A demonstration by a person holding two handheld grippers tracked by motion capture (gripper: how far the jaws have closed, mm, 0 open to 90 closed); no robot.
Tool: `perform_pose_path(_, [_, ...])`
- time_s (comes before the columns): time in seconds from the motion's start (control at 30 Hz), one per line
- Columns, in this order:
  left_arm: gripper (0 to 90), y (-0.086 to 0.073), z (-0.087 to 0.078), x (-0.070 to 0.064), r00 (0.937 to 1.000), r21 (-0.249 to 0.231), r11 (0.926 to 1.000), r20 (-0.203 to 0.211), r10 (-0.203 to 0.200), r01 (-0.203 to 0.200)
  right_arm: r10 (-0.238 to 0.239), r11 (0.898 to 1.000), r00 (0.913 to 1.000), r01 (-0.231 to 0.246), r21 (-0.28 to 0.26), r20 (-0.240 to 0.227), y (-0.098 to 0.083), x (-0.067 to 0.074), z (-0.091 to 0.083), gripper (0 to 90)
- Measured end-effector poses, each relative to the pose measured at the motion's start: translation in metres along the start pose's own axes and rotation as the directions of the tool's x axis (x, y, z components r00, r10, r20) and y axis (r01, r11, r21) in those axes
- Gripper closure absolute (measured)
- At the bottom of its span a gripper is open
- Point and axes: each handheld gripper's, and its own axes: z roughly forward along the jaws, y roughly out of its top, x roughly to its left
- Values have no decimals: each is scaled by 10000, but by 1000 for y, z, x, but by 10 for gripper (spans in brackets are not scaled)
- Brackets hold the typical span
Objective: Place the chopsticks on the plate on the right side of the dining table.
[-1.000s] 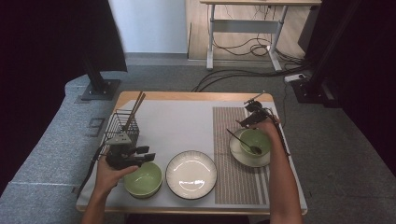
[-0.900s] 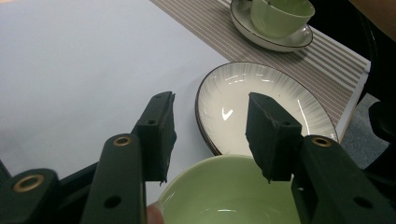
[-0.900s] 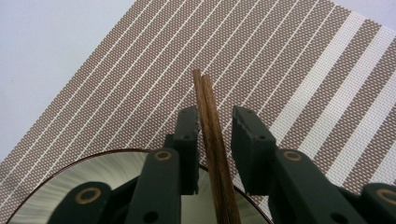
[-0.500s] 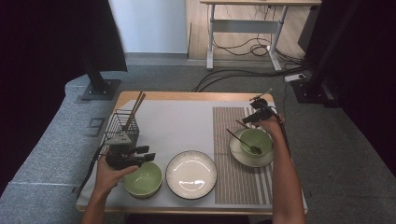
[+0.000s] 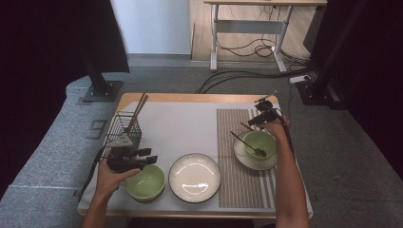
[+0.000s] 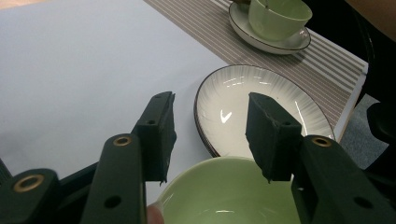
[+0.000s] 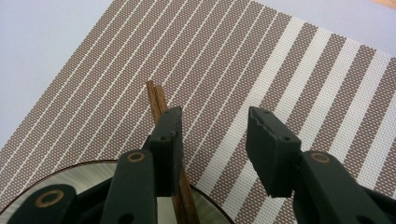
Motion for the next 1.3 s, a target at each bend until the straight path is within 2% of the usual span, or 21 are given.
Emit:
perform_pose_path(0.67, [522, 0, 0, 0, 10000, -7, 10000, 18, 3, -3, -86, 9998, 9994, 80, 176, 322, 0, 1, 8, 538])
perform_pose_path(1.3, [521, 0, 0, 0, 10000, 10, 10000, 44, 9, -9, -358, 9990, 9993, 355, 260, 136, 1, 6, 9, 538])
